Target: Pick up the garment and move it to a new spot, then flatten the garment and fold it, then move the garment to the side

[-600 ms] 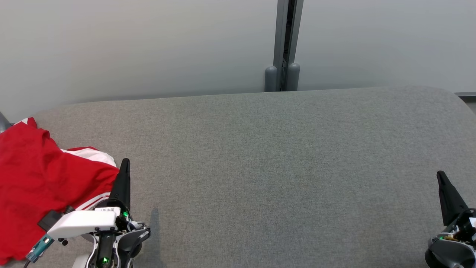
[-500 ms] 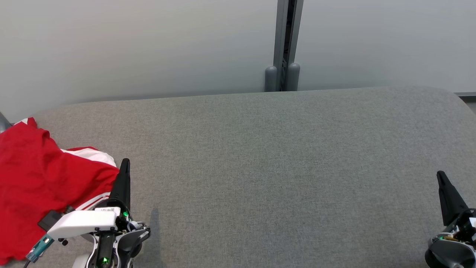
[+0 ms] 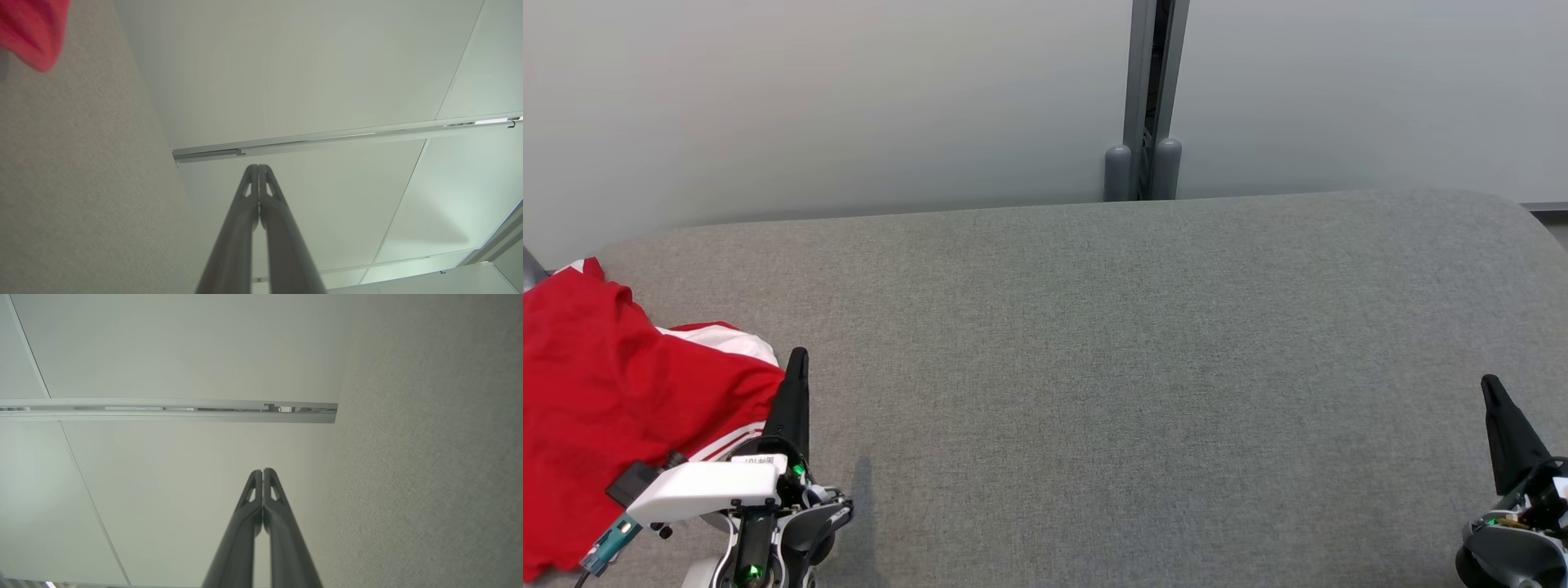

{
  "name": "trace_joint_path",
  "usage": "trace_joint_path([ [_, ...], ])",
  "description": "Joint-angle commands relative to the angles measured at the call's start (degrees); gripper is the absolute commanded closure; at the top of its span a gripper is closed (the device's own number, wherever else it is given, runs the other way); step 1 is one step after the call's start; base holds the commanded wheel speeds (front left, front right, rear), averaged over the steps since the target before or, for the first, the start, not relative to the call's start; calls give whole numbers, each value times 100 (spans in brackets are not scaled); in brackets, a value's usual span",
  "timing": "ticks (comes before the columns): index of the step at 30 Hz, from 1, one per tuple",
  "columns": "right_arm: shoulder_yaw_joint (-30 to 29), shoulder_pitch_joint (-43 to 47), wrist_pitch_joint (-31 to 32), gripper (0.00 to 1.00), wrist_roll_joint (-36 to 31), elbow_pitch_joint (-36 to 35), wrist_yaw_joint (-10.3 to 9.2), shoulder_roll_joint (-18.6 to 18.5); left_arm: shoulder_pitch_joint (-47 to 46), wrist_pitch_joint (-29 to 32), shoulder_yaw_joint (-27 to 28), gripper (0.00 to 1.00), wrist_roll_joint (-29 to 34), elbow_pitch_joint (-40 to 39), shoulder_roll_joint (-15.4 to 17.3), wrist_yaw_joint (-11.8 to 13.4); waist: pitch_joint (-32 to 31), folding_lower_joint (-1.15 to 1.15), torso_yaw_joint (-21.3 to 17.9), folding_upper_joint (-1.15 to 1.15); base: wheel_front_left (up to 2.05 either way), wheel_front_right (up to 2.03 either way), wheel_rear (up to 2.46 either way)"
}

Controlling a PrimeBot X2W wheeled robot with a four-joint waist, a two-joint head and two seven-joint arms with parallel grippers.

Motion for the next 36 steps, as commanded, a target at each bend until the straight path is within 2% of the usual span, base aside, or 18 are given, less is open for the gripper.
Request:
trace_joint_path([
  [1,-23,-48,15,100,-15,23,2,-18,-56,1,7,100,-28,-9,22,-35,0,0,0,0,0,0,0],
  [13,-23,-38,15,100,-16,23,2,-18,-56,1,7,100,-28,-10,22,-36,0,0,0,0,0,0,0],
  [14,0,-15,-2,0,-1,1,0,1,0,-2,0,0,1,1,0,0,0,0,0,0,0,0,0],
  [23,170,81,-217,0,-147,53,-5,67,187,-117,18,0,80,-16,-25,12,-9,0,-8,0,0,0,0],
  [36,361,-18,-684,0,-782,17,-3,48,370,-361,116,0,347,-283,-17,6,-38,0,-23,0,0,0,0],
])
